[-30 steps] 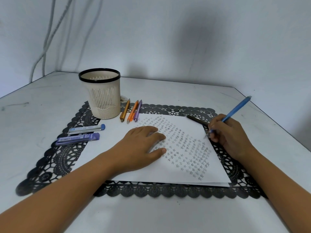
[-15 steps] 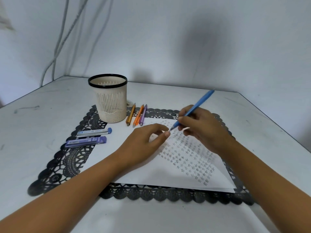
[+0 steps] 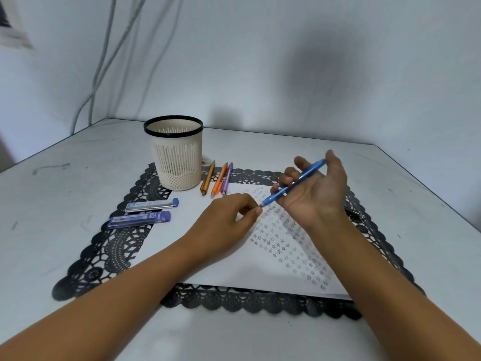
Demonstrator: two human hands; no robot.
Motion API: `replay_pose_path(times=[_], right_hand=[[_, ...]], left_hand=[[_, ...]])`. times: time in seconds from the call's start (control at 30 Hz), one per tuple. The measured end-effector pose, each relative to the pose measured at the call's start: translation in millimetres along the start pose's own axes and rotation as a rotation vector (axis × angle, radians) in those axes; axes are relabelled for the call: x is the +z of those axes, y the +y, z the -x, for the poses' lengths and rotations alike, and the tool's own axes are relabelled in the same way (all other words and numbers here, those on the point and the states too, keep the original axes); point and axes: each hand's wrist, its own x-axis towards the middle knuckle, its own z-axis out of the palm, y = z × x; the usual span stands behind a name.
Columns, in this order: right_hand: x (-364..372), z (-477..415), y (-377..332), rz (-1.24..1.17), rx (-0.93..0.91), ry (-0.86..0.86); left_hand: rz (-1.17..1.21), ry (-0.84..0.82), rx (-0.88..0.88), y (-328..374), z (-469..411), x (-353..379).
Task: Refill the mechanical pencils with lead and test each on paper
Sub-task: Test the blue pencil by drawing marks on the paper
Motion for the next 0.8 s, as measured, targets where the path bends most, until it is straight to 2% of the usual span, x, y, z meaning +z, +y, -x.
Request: replay_pose_path(times=[0.13,0.43,0.8], right_hand=[[-6.5,1.5,-3.3,-0.101,0.015,-0.048],[-15.6,5.1,-10.8,-0.093,0.029,-0.127],[-19.2,5.2,-11.9,-0.05,-0.013,-0.085]], left_hand=[[0.009,-0.032,0.029,1.5,1.6,1.8],[0.02,-0.095,0.124,-0.5,2.4,1.8],[-0.043,-0.169,0.228,-1.5,3.9,1.3]])
